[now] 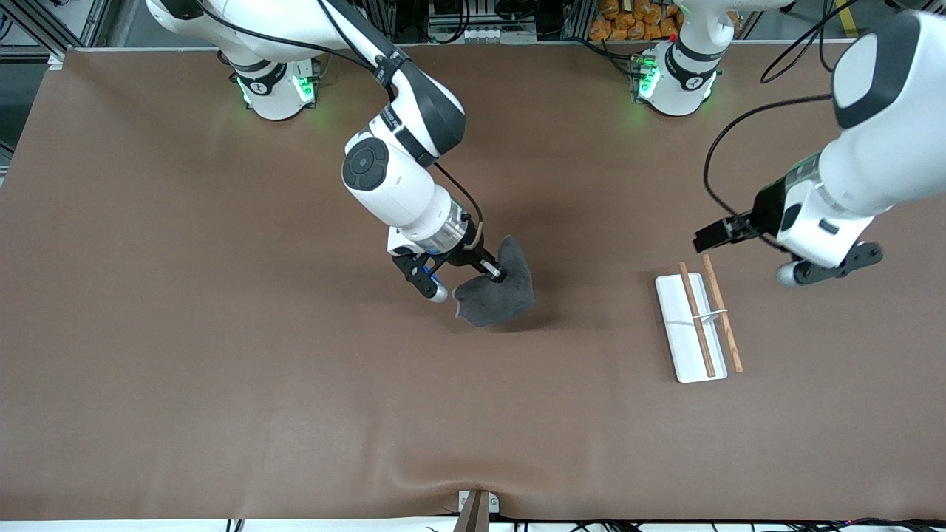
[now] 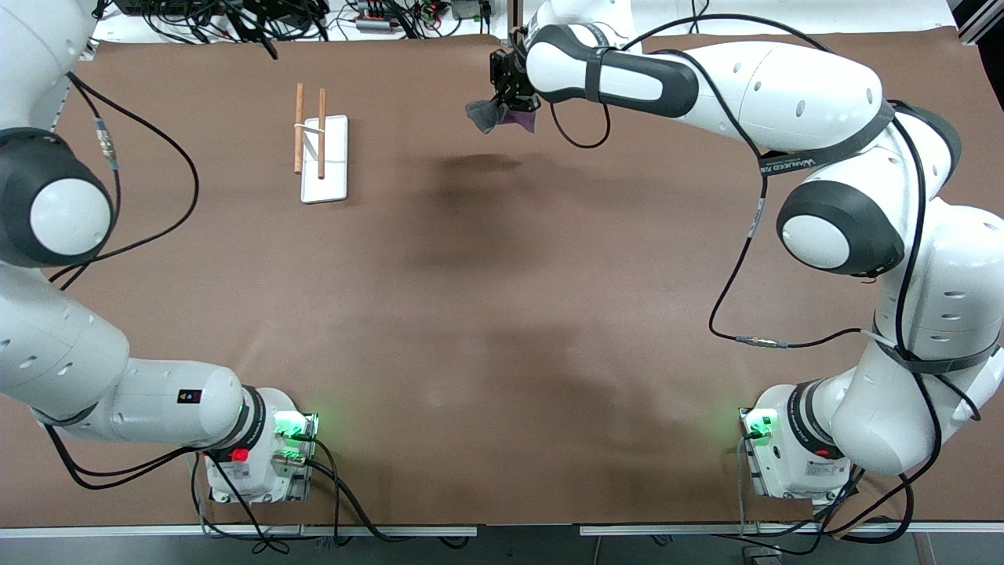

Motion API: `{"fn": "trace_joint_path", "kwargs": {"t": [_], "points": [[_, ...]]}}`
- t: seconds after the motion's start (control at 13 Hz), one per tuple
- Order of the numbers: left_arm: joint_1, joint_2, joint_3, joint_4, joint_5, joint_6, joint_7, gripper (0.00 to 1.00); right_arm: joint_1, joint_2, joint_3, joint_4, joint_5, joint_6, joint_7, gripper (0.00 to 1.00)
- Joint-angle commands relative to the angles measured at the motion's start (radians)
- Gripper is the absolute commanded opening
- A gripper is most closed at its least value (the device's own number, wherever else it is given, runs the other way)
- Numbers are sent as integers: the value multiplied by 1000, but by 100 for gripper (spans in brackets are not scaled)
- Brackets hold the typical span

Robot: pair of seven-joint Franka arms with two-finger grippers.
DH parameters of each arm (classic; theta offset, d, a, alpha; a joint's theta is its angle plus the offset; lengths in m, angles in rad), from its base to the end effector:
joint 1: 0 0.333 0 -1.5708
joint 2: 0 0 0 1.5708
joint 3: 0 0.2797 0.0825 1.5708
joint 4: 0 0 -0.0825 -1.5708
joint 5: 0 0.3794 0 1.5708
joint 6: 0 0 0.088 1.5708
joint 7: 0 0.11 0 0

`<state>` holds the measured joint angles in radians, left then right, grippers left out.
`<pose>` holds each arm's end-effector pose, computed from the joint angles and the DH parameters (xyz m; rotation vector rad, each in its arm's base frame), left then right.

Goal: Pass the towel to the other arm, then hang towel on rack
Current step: 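Move the left gripper toward the towel held by the right gripper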

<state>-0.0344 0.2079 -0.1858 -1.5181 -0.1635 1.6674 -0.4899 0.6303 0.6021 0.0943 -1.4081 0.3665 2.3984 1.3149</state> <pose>0.5908 -0.1401 0.5015 2.9356 0.4330 -0.1806 0.5519 0.4750 0.3638 -2.4026 1.0738 0.1272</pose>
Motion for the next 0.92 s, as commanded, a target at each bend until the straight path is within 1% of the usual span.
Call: {"fn": "trace_joint_path", "kwargs": {"t": [0.0,0.38,0.54,0.77,0.85], "points": [[1,57,-1,13,-83,57,-15,100,14,24,-11,44,-17,-1,52,0],[-8,162,-1,13,-232,208,-16,100,12,22,-11,46,-37,-1,50,0],[-39,203,0,13,-245,259,-18,100,12,22,-11,46,-37,-1,50,0],[-93,252,5,29,-231,348,-3,100,12,24,-11,46,-37,-1,50,0],[-100,266,3,35,-220,362,1,93,12,24,-11,46,-37,-1,50,0]]}}
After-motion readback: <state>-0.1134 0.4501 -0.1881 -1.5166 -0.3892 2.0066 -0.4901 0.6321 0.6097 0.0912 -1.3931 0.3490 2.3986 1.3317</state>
